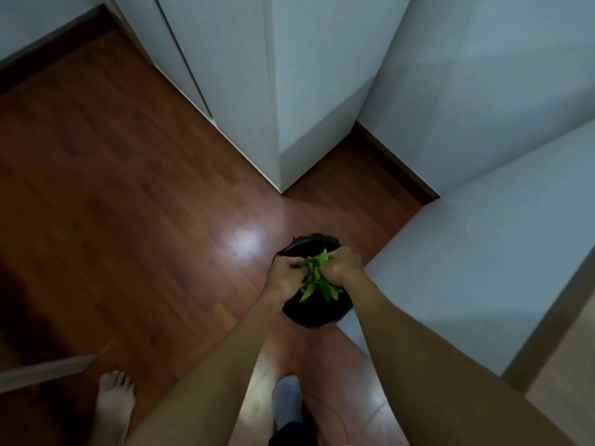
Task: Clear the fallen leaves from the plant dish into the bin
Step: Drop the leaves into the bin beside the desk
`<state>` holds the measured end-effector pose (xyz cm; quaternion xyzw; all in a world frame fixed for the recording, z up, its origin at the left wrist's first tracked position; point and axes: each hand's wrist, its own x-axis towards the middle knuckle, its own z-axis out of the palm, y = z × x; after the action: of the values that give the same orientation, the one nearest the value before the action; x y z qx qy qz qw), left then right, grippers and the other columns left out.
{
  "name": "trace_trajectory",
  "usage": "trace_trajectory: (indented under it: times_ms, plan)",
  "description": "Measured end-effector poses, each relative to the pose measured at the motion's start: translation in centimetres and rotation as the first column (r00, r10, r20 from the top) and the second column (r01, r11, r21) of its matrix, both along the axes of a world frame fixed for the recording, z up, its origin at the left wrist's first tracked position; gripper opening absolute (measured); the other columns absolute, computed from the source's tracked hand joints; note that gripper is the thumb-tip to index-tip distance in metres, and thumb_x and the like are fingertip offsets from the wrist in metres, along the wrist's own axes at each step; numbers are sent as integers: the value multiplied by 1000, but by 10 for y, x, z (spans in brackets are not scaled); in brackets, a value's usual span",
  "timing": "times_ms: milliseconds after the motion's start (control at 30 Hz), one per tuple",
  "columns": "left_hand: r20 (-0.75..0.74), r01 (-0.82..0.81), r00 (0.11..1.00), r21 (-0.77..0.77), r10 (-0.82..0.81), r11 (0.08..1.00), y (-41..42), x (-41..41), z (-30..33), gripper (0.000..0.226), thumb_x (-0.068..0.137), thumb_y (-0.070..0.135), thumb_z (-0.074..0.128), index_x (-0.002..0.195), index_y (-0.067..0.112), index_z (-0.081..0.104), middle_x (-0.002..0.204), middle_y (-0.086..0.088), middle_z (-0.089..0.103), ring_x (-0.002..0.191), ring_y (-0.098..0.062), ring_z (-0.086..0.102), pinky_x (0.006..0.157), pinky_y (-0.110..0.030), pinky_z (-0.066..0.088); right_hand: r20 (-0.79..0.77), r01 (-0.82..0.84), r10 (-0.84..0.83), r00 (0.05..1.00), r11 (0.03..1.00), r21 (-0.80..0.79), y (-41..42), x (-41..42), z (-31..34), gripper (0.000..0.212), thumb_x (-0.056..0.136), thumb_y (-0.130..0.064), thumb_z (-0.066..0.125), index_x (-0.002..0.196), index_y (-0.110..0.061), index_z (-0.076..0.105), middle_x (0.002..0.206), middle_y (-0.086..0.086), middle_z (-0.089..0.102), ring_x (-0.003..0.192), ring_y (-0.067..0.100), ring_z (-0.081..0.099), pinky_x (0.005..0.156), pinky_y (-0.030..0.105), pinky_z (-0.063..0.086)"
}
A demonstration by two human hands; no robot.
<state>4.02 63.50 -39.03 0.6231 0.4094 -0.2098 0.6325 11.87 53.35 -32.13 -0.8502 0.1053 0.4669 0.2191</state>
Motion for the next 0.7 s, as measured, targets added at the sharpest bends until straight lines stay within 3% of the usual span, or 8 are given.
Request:
trace_trajectory:
  times_ms: [200, 267, 333, 367, 433, 500, 600, 700]
  plan:
    - [-2, -29, 1000, -62, 29, 998, -9, 1, -32, 49, 87, -5, 57, 59, 30, 76, 77, -7, 73, 82, -31, 70, 87, -49, 58, -41, -101, 100, 994, 995, -10, 1, 6, -22, 27, 97, -11, 51, 119, 0, 63, 122, 17, 63, 103, 29, 62, 86, 31, 52]
    - [-7, -21, 1000, -114, 21, 993, -11, 0, -35, 42, 90, 0, 58, 68, 29, 77, 89, -11, 74, 86, -29, 72, 82, -41, 60, -70, -124, 123, 990, 992, -10, -1, 11, -28, 19, 98, -11, 49, 101, -1, 64, 114, 17, 62, 97, 29, 60, 81, 30, 49]
    - [-30, -22, 999, -153, 17, 988, -13, 0, -34, 25, 94, 10, 57, 92, 27, 75, 97, -5, 73, 82, -12, 70, 68, -27, 59, -89, -138, 136, 987, 990, -15, -1, 13, -29, 22, 99, -14, 48, 83, -4, 59, 108, 15, 61, 94, 28, 58, 82, 31, 49]
    - [-39, -28, 999, -169, 21, 985, -13, 0, -33, 23, 95, 15, 56, 109, 26, 70, 100, 1, 71, 83, -6, 67, 64, -20, 56, -99, -149, 147, 984, 989, -13, -1, 14, -30, 21, 100, -15, 48, 90, -2, 62, 112, 15, 62, 99, 28, 60, 88, 32, 51]
    - [-67, -49, 997, -191, 36, 980, -13, 0, -32, 37, 96, 21, 54, 133, 23, 56, 111, 5, 66, 86, 2, 60, 64, -15, 50, -112, -172, 170, 979, 985, -8, -2, 15, -29, 31, 100, -16, 48, 124, -1, 61, 130, 17, 60, 117, 30, 59, 103, 36, 49]
    - [-98, -75, 994, -235, 53, 969, -12, 0, -29, 42, 98, 22, 51, 139, 19, 50, 125, 0, 61, 86, 2, 56, 65, -13, 45, -133, -212, 209, 969, 977, -12, -2, 15, -26, 41, 102, -16, 46, 140, -4, 50, 143, 17, 52, 128, 31, 53, 109, 37, 45]
    - [-102, -57, 994, -282, 29, 958, -9, -2, -22, 45, 100, 23, 45, 144, 18, 43, 142, -1, 52, 95, -2, 54, 78, -13, 41, -169, -275, 265, 949, 961, -33, -2, 15, -21, 46, 103, -19, 44, 147, -5, 43, 150, 15, 46, 132, 31, 49, 107, 36, 45]
    - [-90, -29, 996, -298, 2, 954, -4, -3, -13, 46, 100, 24, 43, 146, 21, 40, 150, 2, 45, 122, -9, 52, 92, -17, 37, -173, -320, 308, 935, 947, -41, -5, 16, -13, 50, 104, -17, 41, 152, -7, 34, 156, 15, 37, 138, 32, 42, 112, 38, 41]
